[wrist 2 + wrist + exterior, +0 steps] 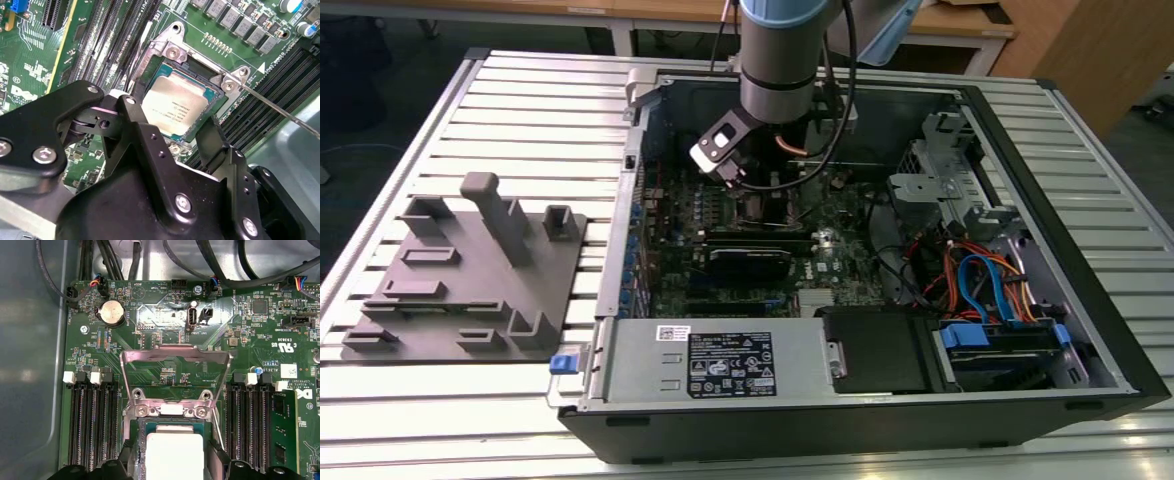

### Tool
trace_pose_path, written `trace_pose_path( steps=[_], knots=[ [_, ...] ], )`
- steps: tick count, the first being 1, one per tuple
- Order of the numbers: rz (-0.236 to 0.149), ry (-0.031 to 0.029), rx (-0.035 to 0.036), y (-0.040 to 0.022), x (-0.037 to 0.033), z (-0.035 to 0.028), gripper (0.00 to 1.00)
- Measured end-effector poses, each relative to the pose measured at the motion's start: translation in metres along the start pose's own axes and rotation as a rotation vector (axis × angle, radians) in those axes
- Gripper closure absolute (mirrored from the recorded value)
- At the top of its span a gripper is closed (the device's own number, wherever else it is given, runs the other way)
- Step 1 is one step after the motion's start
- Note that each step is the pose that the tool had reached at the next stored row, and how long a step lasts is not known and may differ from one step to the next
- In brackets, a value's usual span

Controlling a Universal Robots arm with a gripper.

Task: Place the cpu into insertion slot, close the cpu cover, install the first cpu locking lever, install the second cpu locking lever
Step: 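Place the cpu into insertion slot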

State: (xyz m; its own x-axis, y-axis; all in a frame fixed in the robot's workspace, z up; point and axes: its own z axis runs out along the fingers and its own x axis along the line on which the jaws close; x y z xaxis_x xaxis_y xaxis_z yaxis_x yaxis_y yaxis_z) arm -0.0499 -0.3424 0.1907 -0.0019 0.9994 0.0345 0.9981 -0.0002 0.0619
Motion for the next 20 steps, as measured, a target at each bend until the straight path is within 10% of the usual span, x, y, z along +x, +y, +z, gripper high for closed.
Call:
trace_pose_path(
  steps=[20],
  knots=[
    [-0.003, -0.0007, 0.0001, 0.0001, 0.0027, -0.0017, 0.33]
  ],
)
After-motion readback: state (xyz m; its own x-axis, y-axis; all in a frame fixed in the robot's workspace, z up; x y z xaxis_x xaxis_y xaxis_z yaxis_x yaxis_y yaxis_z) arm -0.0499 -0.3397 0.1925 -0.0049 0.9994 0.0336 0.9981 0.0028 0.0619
